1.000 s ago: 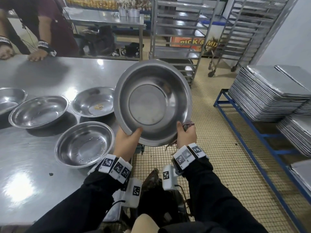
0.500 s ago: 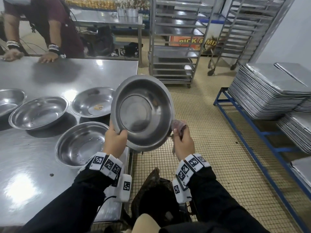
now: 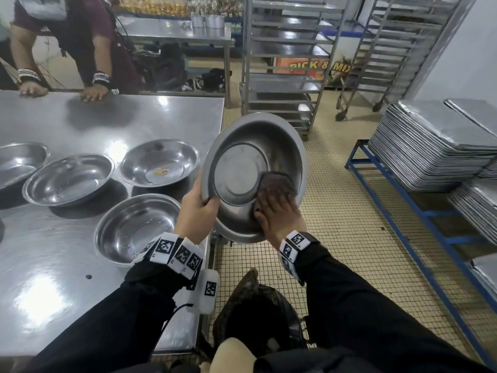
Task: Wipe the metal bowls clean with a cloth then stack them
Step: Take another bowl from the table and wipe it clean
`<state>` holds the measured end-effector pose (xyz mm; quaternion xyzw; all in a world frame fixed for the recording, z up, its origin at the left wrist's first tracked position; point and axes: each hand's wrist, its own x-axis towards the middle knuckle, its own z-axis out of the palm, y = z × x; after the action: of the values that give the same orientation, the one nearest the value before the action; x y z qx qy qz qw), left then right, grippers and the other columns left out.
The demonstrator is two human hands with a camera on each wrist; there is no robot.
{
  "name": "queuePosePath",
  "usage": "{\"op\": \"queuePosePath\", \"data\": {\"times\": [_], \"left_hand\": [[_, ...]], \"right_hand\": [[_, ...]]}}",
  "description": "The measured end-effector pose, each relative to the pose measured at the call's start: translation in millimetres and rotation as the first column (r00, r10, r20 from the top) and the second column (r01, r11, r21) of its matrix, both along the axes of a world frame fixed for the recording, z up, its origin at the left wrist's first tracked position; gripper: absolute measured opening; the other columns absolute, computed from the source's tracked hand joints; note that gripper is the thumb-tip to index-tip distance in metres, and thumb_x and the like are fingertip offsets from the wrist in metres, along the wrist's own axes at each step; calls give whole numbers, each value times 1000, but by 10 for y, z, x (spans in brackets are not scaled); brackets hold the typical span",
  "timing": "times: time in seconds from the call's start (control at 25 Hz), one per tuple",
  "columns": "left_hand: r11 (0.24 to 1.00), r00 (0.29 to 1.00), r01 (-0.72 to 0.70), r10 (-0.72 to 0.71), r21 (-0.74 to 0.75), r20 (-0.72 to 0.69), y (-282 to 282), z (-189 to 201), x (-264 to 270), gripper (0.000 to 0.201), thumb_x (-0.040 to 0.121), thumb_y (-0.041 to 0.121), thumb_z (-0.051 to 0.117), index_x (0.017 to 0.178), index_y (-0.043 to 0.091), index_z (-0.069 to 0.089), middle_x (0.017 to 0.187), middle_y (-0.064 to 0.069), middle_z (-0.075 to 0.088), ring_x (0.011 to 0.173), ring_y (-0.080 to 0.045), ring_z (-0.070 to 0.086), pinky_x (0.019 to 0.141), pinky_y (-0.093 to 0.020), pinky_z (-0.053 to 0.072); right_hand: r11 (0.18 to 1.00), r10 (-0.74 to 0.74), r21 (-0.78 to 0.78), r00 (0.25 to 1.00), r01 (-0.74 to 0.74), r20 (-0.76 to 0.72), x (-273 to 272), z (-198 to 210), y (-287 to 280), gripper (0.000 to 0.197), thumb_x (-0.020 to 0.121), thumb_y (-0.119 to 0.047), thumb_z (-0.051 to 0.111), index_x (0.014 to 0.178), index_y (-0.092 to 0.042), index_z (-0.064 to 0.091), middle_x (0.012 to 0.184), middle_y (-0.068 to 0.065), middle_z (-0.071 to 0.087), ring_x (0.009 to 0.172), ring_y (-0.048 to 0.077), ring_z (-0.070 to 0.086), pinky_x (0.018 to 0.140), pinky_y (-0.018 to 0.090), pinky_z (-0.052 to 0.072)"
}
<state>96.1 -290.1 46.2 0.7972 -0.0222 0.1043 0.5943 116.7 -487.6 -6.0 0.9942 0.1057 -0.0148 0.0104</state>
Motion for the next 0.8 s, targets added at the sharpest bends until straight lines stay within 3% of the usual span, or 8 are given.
{"op": "queuePosePath", "data": {"times": [0.08,0.24,0.4,0.52,0.6,0.68,0.76,0.8], "left_hand": [[999,999,-33,33,-18,27,-57,-8,-30,34,92,2,50,124,9,55,83,10,61,68,11,56,62,-5,42],[985,987,-154,156,-75,22,-76,-59,-15,35,88,-1,46,122,3,54,79,9,57,64,11,53,58,-5,41],[984,988,-149,144,-100,-54,-21,-132,-93,30,89,2,48,116,10,58,79,5,60,66,4,54,59,-10,42],[975,986,-143,124,-171,-115,-122,-218,-194,23,88,1,49,103,14,61,78,2,61,70,-7,56,68,-23,46],[972,984,-138,112,-190,-141,-172,-218,-224,20,88,0,49,93,16,61,77,-2,60,71,-13,55,70,-29,46],[970,983,-123,91,-211,-157,-180,-191,-230,19,89,-2,48,89,13,59,77,-4,57,69,-12,52,66,-24,45],[967,982,-99,57,-233,-182,-163,-173,-238,18,90,-2,46,93,9,59,77,-5,57,70,-13,53,66,-22,45],[964,979,-94,44,-248,-199,-141,-181,-225,17,90,-2,47,94,8,60,78,-5,58,72,-15,55,70,-26,47]], "right_hand": [[999,-32,37,999,32,-1,19,19,26,59,97,-49,4,151,-23,7,158,-1,7,146,22,-1,117,39,-8],[893,42,440,992,-91,120,-306,-91,343,84,88,-62,-11,137,-24,46,143,-1,46,138,22,30,118,37,9],[914,-64,403,997,37,52,-307,-183,197,92,81,-63,-20,147,-23,30,156,-3,18,143,19,-14,116,34,-12],[935,-235,297,966,193,111,-105,-254,-98,72,91,-55,-6,151,-15,1,156,6,-16,139,28,-26,116,41,-9],[863,-330,459,925,213,190,-7,-204,-225,71,94,-53,5,150,-10,-2,156,10,-16,144,29,-13,116,37,-1],[669,-431,719,886,186,172,51,-28,-309,66,98,-50,21,150,-12,8,157,12,11,140,22,22,111,30,21],[484,-495,858,862,172,106,79,145,-404,52,98,-42,36,140,-12,32,125,11,53,107,19,56,87,31,48],[439,-517,876,853,197,67,100,215,-451,45,97,-40,41,133,-11,40,105,6,58,92,22,61,74,29,49]]}}
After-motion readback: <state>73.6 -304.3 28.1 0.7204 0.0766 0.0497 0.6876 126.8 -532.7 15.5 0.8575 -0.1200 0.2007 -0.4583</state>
